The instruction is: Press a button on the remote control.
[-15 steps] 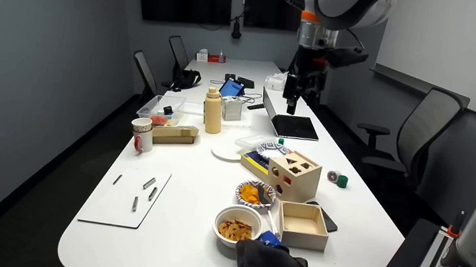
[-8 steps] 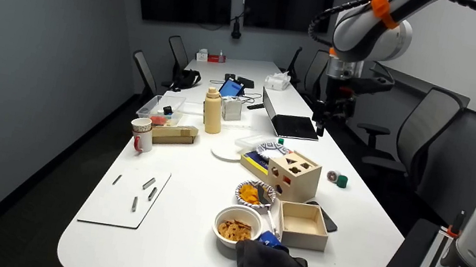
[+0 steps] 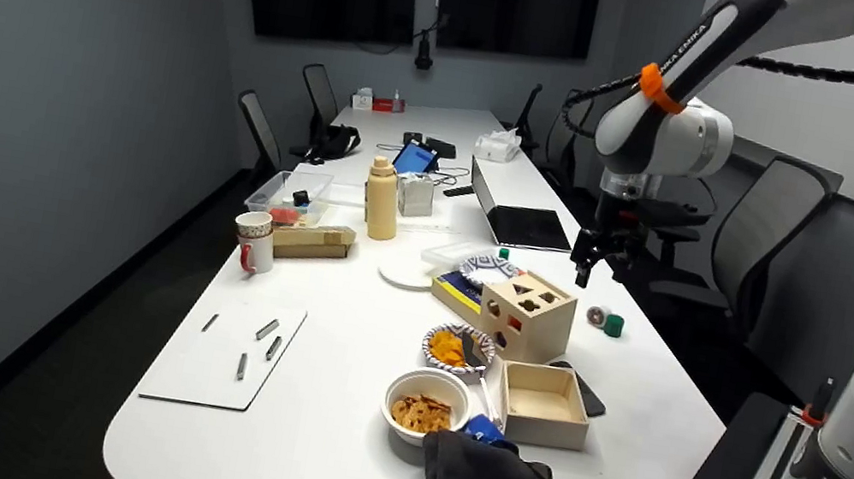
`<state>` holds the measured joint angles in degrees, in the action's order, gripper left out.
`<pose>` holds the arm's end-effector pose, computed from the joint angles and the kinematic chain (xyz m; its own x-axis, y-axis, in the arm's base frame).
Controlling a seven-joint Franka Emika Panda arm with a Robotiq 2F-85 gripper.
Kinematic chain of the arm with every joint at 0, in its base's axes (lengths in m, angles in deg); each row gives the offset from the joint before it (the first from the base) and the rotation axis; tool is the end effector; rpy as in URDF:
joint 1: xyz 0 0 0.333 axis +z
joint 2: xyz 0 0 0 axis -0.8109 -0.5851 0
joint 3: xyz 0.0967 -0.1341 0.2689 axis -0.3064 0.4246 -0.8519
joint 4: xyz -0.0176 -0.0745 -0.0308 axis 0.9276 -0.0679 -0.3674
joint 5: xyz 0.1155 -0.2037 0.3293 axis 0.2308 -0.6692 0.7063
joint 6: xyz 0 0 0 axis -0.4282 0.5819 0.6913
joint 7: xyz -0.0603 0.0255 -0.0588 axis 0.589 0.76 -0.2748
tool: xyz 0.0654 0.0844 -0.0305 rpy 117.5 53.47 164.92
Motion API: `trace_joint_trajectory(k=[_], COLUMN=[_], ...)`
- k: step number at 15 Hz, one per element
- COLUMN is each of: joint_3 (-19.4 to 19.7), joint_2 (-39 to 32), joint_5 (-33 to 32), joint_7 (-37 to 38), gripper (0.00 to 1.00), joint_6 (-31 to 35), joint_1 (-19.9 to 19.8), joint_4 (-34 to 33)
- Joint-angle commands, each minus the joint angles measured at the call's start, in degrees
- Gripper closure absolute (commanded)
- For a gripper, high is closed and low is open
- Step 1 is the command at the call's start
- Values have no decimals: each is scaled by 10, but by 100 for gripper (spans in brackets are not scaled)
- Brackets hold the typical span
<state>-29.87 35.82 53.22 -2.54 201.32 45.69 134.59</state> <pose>0.3928 -0.1677 0.2513 0.9716 -0.2364 -0.0096 -0.2363 -0.9676 -0.0891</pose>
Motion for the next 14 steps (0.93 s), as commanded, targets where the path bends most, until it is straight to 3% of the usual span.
trace_joint_trajectory(k=[1, 4, 5, 6, 14], joint_3=[-8, -23, -31, -24, -84], joint_2=[-60, -108, -125, -144, -271], joint_5=[62, 104, 116, 132, 230], joint_7=[-44, -61, -66, -76, -119], gripper=[0, 0, 25, 26, 89], joint_6=[62, 118, 134, 147, 215], joint_1=[-5, -17, -23, -14, -69], joint_4=[8, 14, 11, 8, -49])
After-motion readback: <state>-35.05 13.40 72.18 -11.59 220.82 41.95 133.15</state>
